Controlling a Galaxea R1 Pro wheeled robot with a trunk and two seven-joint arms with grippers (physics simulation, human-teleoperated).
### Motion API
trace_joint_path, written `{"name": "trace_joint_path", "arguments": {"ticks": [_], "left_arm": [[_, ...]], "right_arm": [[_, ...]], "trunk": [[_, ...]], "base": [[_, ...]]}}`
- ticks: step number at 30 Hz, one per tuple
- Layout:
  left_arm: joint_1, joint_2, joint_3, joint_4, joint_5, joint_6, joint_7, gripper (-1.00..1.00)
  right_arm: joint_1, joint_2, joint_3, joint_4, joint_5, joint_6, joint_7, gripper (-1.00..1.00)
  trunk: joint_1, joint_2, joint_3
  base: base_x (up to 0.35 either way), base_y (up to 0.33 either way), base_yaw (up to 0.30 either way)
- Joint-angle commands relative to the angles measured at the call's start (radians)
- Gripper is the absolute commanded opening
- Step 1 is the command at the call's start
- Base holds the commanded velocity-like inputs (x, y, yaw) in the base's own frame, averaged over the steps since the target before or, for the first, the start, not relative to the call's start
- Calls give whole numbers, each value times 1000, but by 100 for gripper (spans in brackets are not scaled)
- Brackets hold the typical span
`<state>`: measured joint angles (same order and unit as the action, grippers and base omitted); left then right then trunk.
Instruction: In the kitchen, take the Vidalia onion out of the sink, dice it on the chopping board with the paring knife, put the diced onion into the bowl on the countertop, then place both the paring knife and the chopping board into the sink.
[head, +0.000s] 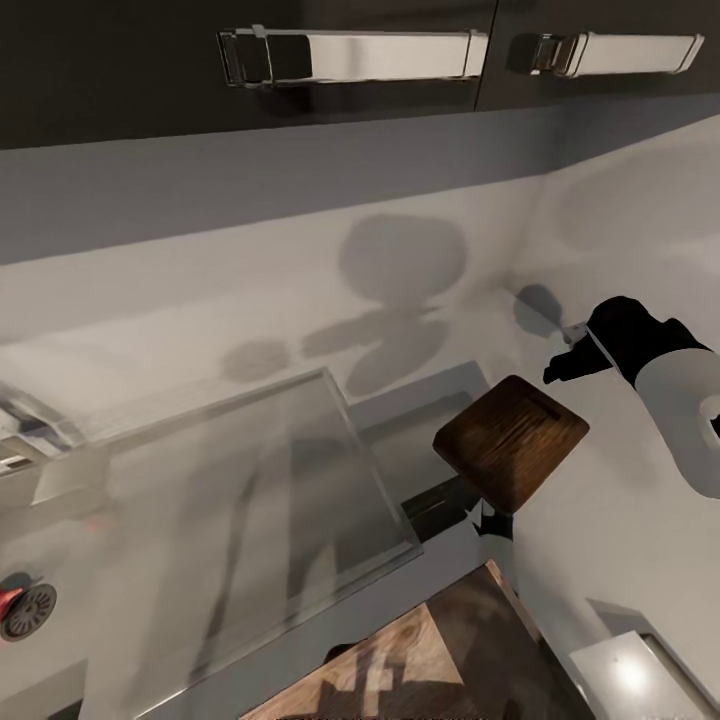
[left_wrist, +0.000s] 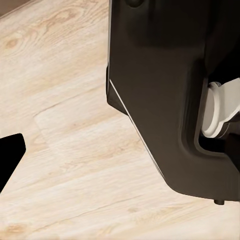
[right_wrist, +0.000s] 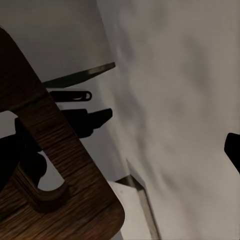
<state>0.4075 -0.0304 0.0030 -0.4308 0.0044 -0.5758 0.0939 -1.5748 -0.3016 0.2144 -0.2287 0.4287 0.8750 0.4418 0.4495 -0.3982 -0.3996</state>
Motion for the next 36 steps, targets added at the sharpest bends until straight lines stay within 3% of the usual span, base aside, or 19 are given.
{"name": "trace_joint_path", "arguments": {"ticks": [1,36], "left_arm": [[1,0,0,-2,0,-1,3,100],[1,-1,-1,-2,0,-1,3,100]], "right_arm": [[-1,-1,5,-1,7,2,9,100],[-1,-1,5,-1,7,2,9,100]], "trunk": [[1,-2,-3],[1,-2,-59]], "base": [[0,0,0],[0,0,0]]}}
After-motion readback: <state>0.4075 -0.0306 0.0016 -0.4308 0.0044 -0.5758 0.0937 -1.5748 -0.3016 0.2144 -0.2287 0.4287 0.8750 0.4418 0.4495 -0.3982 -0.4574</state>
